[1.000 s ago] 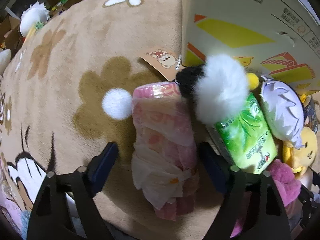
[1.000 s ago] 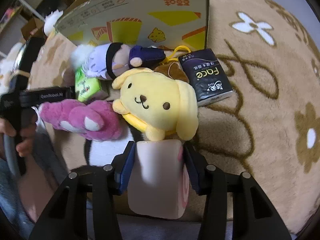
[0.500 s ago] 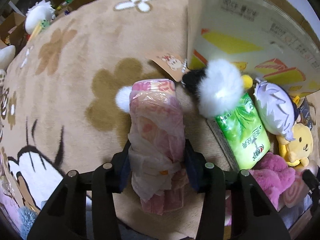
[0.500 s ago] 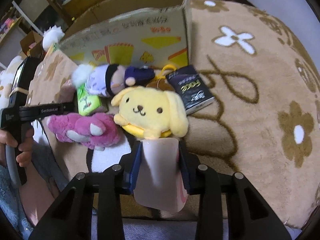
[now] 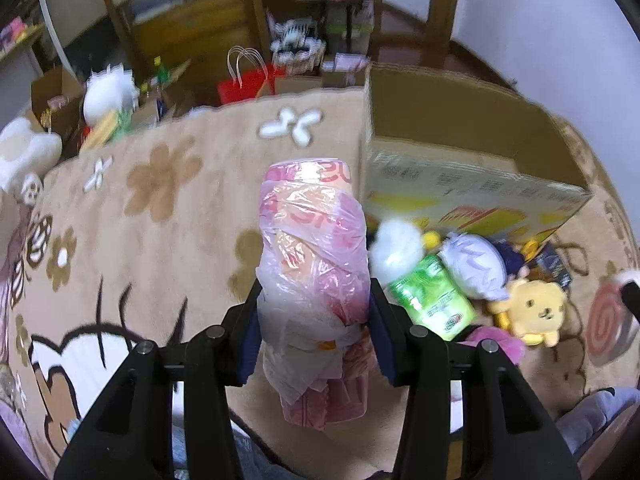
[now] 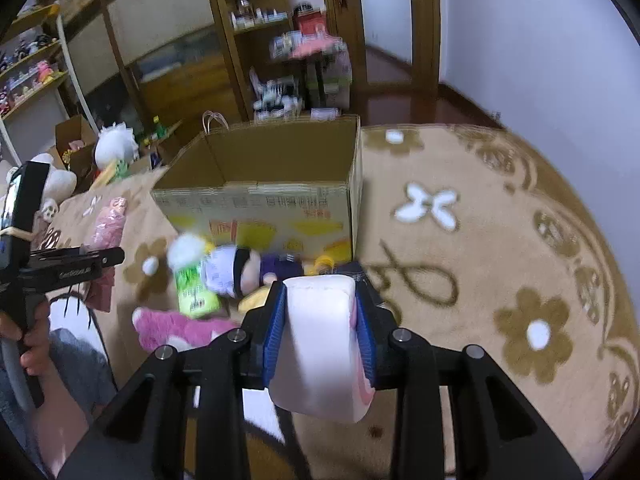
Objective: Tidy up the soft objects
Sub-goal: 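Lift the pink wrapped roll with the left gripper while the right gripper lifts the cushion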
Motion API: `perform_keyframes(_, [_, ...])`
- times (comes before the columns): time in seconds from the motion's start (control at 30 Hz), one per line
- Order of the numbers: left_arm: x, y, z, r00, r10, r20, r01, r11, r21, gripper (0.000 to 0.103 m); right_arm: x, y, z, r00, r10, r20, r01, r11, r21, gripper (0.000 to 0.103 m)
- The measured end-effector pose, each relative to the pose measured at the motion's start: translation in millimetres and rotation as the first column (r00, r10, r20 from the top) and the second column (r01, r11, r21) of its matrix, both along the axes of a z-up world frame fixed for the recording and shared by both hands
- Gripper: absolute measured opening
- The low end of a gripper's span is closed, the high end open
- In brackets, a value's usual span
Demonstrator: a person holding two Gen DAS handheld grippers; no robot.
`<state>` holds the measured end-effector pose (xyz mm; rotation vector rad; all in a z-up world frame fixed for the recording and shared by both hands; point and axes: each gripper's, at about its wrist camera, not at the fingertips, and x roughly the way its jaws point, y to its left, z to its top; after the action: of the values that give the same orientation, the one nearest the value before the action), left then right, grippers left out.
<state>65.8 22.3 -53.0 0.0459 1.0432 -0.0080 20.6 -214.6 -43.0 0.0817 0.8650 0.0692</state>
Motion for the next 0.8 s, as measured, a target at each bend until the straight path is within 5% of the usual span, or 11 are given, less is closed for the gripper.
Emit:
perform_keyframes(0.37, [-30.7, -2.5, 60.5, 0.959, -0.048, 0.279, 0.041, 0.999, 0.030, 0.046, 5.8, 10.7, 41.9, 0.978, 0.011, 0.209, 0.001, 0.998, -0.058, 0.035])
perform_keyframes(0.8, [-10.8, -15.4, 101.2, 0.909, -0.062, 0.412, 0.036, 0.997, 0.070, 0.046, 38.0, 14.7, 61.9, 0.954, 0.034, 0.299, -0.010, 0.997, -0.080, 0.035])
